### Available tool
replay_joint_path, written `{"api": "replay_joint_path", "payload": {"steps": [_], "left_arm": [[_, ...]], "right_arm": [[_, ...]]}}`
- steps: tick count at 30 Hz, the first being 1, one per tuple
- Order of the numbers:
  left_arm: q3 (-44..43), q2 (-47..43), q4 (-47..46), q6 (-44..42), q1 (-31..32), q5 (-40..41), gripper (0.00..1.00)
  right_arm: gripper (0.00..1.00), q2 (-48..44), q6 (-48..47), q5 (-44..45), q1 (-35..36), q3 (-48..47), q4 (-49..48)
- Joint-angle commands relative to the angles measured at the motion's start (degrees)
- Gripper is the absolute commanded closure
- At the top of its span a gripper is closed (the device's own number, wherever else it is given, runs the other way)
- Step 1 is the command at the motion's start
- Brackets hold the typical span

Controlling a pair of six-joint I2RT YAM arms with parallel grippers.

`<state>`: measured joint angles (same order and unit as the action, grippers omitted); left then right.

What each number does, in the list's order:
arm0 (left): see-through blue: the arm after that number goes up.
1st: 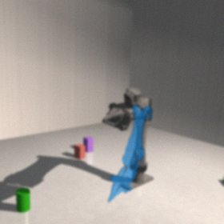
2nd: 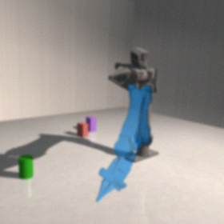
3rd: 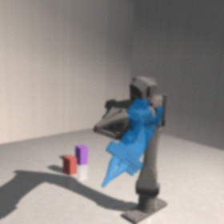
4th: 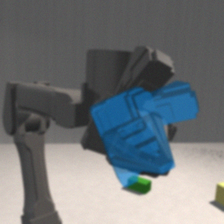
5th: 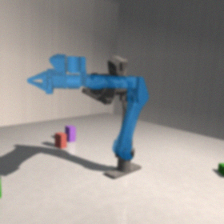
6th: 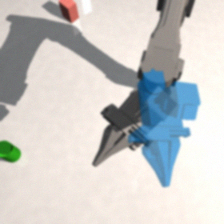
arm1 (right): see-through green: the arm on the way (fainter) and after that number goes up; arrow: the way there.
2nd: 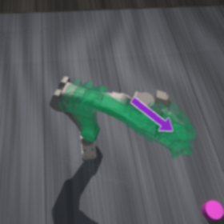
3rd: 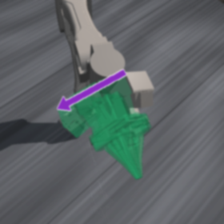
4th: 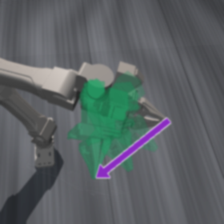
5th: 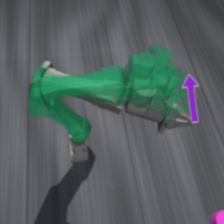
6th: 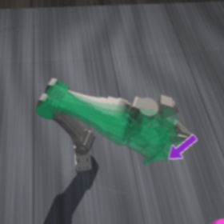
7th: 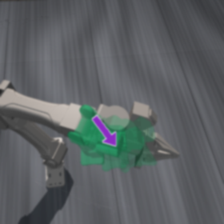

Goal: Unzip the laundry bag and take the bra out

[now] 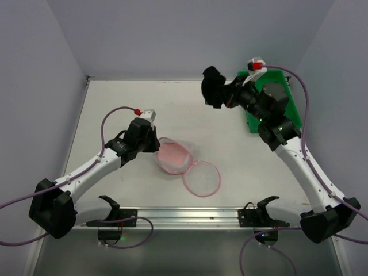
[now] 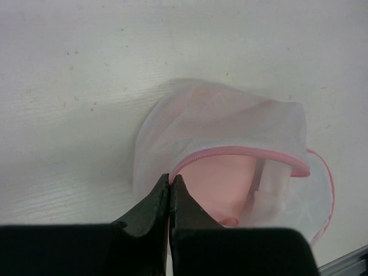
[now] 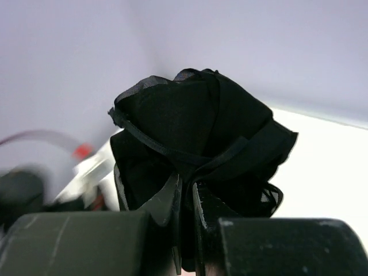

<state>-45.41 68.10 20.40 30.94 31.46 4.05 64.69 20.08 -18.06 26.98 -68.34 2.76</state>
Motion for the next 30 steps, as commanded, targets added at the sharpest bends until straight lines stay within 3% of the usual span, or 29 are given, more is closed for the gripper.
{"api": "replay_joint_path", "payload": {"steps": [1, 8, 14, 22, 23, 26, 27, 30], "left_arm": [[-2.5, 0.9, -3.6, 0.7, -0.5, -3.0, 1.00], [-2.6, 1.9, -4.9, 0.5, -0.4, -5.2, 1.00], [-2.9, 3.8, -5.7, -0.1, -0.4, -6.6, 1.00], [-2.3, 6.3, -6.8, -0.3, -0.5, -8.6, 1.00], [-2.2, 6.3, -6.7, -0.4, -0.5, -8.5, 1.00], [-1.7, 6.1, -6.7, -0.4, -0.6, -8.2, 1.00], [-1.6, 6.0, -6.6, -0.4, -0.5, -8.0, 1.00], [-1.5, 6.0, -6.6, -0.6, -0.6, -7.6, 1.00]], "right_arm": [[1.00, 5.6, -2.9, 18.1, -7.1, -6.5, 8.4], [1.00, 24.2, 4.7, 25.4, -24.0, -16.5, 8.8], [1.00, 44.3, 8.1, 31.0, -30.7, -30.7, 12.1], [1.00, 66.5, 9.0, 26.3, -33.6, -54.1, 18.2], [0.95, 68.5, 9.7, 25.6, -33.8, -55.1, 18.2], [0.62, 69.8, 11.1, 24.0, -34.5, -57.3, 18.2], [0.43, 69.5, 11.4, 23.8, -34.5, -57.2, 18.2], [0.15, 67.4, 10.9, 22.7, -34.5, -53.7, 17.1]]}}
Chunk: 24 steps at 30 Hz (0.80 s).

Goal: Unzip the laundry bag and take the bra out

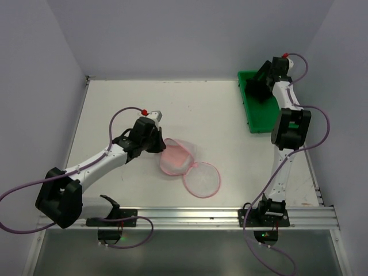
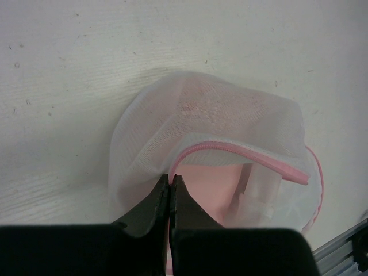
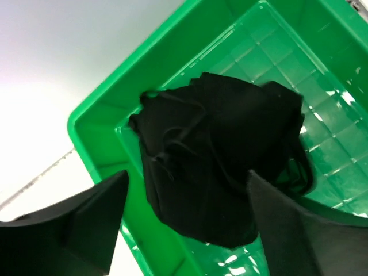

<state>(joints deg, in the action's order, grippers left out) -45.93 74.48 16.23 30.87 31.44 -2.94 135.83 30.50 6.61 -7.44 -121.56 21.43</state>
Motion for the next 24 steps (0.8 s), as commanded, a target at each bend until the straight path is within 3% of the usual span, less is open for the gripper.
{"api": "replay_joint_path", "payload": {"steps": [1, 5, 9, 10, 13, 16, 18, 22, 24], "left_arm": [[-0.9, -0.4, -2.4, -0.6, -0.6, -0.6, 1.00], [-1.4, -0.4, -2.3, -0.8, -0.6, -1.3, 1.00], [-3.3, -0.4, -0.9, -1.3, -0.6, -0.4, 1.00], [-3.5, -0.5, -0.8, -1.4, -0.6, -0.1, 1.00], [-4.6, -0.6, -0.3, -1.3, -0.6, -0.5, 0.98], [-5.3, -1.1, 0.0, -1.0, -0.5, 0.2, 0.98], [-5.7, -1.5, 0.6, -0.8, -0.6, 0.5, 0.98], [-3.9, -3.4, -0.7, 0.8, -0.6, 0.8, 0.98], [-2.5, -4.2, -1.6, 1.6, -0.6, 0.8, 0.98]], "right_arm": [[0.12, -7.1, 0.3, -2.1, -0.1, 2.0, -2.9], [0.02, -21.1, -1.7, -2.8, 1.2, 17.7, -12.1], [0.01, -36.0, -3.7, -6.6, 4.2, 34.5, -15.3], [0.01, -38.9, -4.0, -11.4, 5.1, 37.6, -16.1], [0.01, -49.6, -6.0, -15.7, 12.0, 48.1, -17.2], [0.04, -58.0, -8.3, -18.0, 25.7, 56.6, -17.5], [0.09, -62.4, -7.6, -19.6, 31.1, 62.8, -20.8], [0.19, -64.5, -6.9, -19.6, 45.5, 68.6, -25.8], [0.23, -63.5, -6.9, -18.8, 49.0, 69.6, -27.0]]}}
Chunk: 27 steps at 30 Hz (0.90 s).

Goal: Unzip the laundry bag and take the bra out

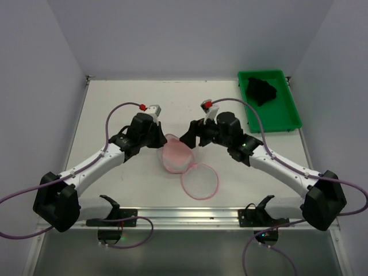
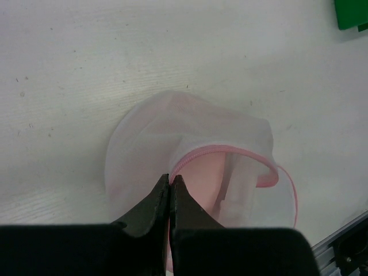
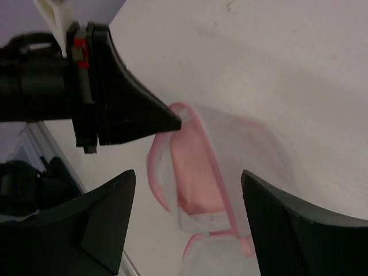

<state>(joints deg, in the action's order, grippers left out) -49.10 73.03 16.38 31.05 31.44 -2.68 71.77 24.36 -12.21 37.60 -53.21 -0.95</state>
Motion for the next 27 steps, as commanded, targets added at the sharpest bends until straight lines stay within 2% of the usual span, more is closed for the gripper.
{"api": "replay_joint_path", "payload": {"steps": [1, 5, 7, 10, 13, 15, 18, 19, 22, 24, 27], "left_arm": [[0.9, -2.9, -1.8, 2.1, -0.5, 0.6, 0.98], [1.9, -3.3, -3.0, 3.1, -0.6, 0.3, 0.98], [2.0, -3.2, -2.8, 3.3, -0.6, 0.3, 0.98], [2.0, -3.2, -2.6, 3.3, -0.6, 0.7, 0.98], [2.3, -3.3, -2.3, 3.4, -0.6, 0.4, 0.98], [2.5, -3.5, -2.3, 3.5, -0.6, 0.4, 0.98], [3.1, -3.7, -2.2, 3.4, -0.5, 0.5, 0.98], [3.2, -3.7, -2.2, 3.3, -0.6, 0.6, 0.98], [3.3, -3.6, -2.2, 3.1, -0.6, 1.0, 0.98], [3.2, -3.5, -2.3, 3.0, -0.5, 1.4, 0.99], [3.2, -3.3, -2.0, 2.6, -0.6, 2.2, 0.99]], "right_arm": [[0.25, 1.9, -0.5, 0.8, 6.5, 1.8, -5.2], [0.45, 7.1, -0.9, 1.7, 11.4, 1.7, -8.4], [0.52, 10.9, -2.0, 3.4, 13.5, 0.6, -8.2], [0.55, 16.9, -2.0, 4.5, 14.2, -2.2, -8.0], [0.54, 21.5, -1.5, 6.7, 14.3, -3.4, -8.7], [0.50, 23.1, -1.2, 8.5, 14.3, -4.1, -8.6], [0.36, 25.1, -0.7, 11.7, 14.3, -4.2, -8.8], [0.24, 25.6, -1.2, 12.1, 14.5, -4.4, -8.4], [0.05, 28.6, -2.3, 16.0, 15.4, -6.6, -4.9], [0.01, 32.0, -2.3, 16.0, 15.7, -9.4, -2.9], [0.01, 36.4, -1.9, 16.0, 16.3, -12.2, 0.3]]}}
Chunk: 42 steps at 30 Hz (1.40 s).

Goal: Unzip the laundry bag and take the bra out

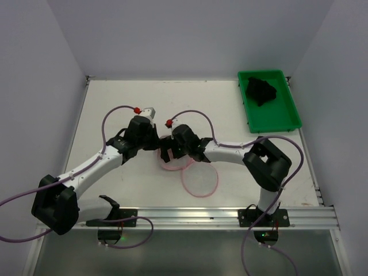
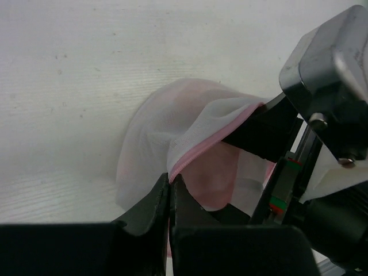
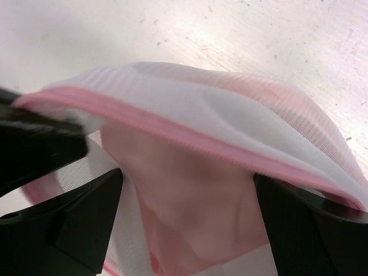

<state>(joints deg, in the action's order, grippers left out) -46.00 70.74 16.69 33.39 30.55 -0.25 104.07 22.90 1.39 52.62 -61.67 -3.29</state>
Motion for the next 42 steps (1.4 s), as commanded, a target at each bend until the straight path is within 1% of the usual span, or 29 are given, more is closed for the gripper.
{"api": "replay_joint_path", "payload": {"steps": [1, 3, 4, 6, 7, 9, 10, 12, 14, 17, 25, 28, 31, 35, 38, 42], "left_arm": [[0.0, -1.0, -1.8, 0.1, 0.3, 0.0, 0.99], [0.3, -1.0, -1.5, -0.2, 0.3, 0.9, 0.99], [0.5, -1.2, -1.5, -0.3, 0.2, 1.6, 0.99], [0.9, -1.1, -1.5, -0.4, 0.2, 1.9, 1.00], [1.0, -1.2, -1.4, -0.4, 0.0, 2.0, 1.00], [1.4, -1.1, -1.3, -0.6, 0.0, 2.2, 1.00], [1.5, -1.2, -1.2, -0.6, -0.1, 2.3, 1.00], [2.0, -1.4, -1.1, -0.8, -0.3, 2.8, 1.00], [2.2, -1.7, -0.8, -0.9, -0.7, 3.2, 1.00], [2.4, -2.0, -0.5, -0.9, -0.9, 3.7, 1.00], [3.5, -2.2, 0.4, -1.0, -1.5, 4.7, 1.00], [4.3, -1.4, 0.3, -0.7, -1.7, 5.2, 1.00], [5.8, -1.3, -0.5, -0.3, -1.8, 3.9, 1.00], [8.7, -2.5, -1.6, 0.4, -2.0, 3.5, 1.00], [11.1, -2.8, -3.2, 1.2, -2.0, 2.5, 1.00], [14.9, -2.6, -6.0, 3.0, -2.0, 1.0, 1.00]], "right_arm": [[0.01, 5.1, -0.1, 2.2, 1.3, -4.9, 4.4], [0.02, 7.6, 0.2, 2.3, 1.3, -5.9, 5.9], [0.08, 8.3, 0.6, 2.1, 1.3, -6.7, 7.0], [0.16, 9.3, 0.8, 2.4, 1.2, -7.1, 7.2], [0.32, 9.5, 0.8, 2.3, 1.3, -7.4, 7.4], [0.51, 9.0, 0.9, 2.7, 1.2, -7.2, 7.4], [0.68, 8.4, 0.8, 2.8, 1.2, -6.9, 7.3], [0.84, 7.5, 0.3, 2.5, 1.2, -6.0, 6.0], [0.87, 5.1, -0.2, 0.8, 1.2, -3.9, 4.6], [1.00, 0.7, -0.5, -0.3, 1.2, -0.3, 1.4], [1.00, -10.9, -1.3, -1.1, 1.0, 9.3, -7.2], [1.00, -14.9, -0.9, -3.1, 0.9, 12.9, -11.5], [1.00, -17.8, 1.0, -2.5, -0.1, 14.9, -13.0], [1.00, -20.6, 5.3, -1.5, -3.5, 17.9, -14.4], [1.00, -22.9, 7.6, -6.9, -5.6, 20.8, -18.8], [1.00, -26.9, 8.0, -11.9, -5.7, 21.1, -19.6]]}}
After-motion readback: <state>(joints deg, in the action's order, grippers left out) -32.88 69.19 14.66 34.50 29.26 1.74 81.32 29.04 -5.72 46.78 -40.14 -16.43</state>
